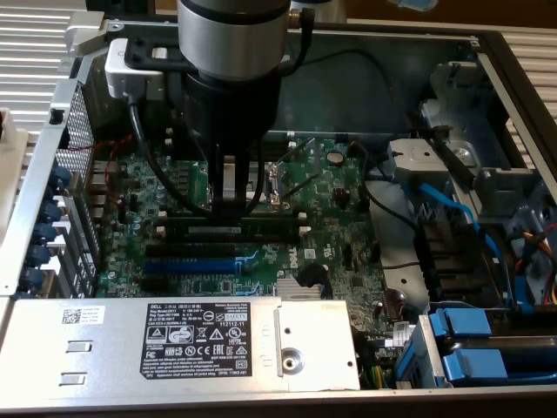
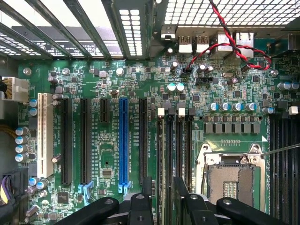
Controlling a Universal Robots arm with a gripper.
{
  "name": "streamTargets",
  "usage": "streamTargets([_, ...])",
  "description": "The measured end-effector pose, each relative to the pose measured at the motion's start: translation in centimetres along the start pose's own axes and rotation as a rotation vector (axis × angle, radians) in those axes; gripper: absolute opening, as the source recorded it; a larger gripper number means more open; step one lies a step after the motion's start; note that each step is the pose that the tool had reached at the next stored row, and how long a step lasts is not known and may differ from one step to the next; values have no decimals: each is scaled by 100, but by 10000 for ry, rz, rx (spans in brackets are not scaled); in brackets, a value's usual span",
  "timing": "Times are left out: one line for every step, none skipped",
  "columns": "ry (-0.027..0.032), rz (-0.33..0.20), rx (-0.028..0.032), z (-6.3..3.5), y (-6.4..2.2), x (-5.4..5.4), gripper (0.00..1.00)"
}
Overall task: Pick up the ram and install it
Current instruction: 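Press down the ram until it locks into place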
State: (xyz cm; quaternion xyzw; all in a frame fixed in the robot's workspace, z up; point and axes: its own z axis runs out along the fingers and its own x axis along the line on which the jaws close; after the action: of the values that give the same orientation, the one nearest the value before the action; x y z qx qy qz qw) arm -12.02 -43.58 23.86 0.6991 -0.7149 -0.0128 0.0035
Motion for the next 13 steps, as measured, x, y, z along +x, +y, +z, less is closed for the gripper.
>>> streamTargets([0,0,0,0,0,0,32])
streamTargets([0,0,0,0,0,0,30])
streamTargets([0,0,0,0,0,0,30])
streamTargets([0,0,0,0,0,0,24])
streamTargets([0,0,0,0,0,0,17])
streamTargets([0,0,0,0,0,0,17])
streamTargets([0,0,0,0,0,0,11])
streamTargets([0,0,0,0,0,0,11])
streamTargets([0,0,0,0,0,0,11])
streamTargets([0,0,0,0,0,0,11])
streamTargets([0,0,0,0,0,0,11])
streamTargets([0,0,0,0,0,0,11])
streamTargets([0,0,0,0,0,0,11])
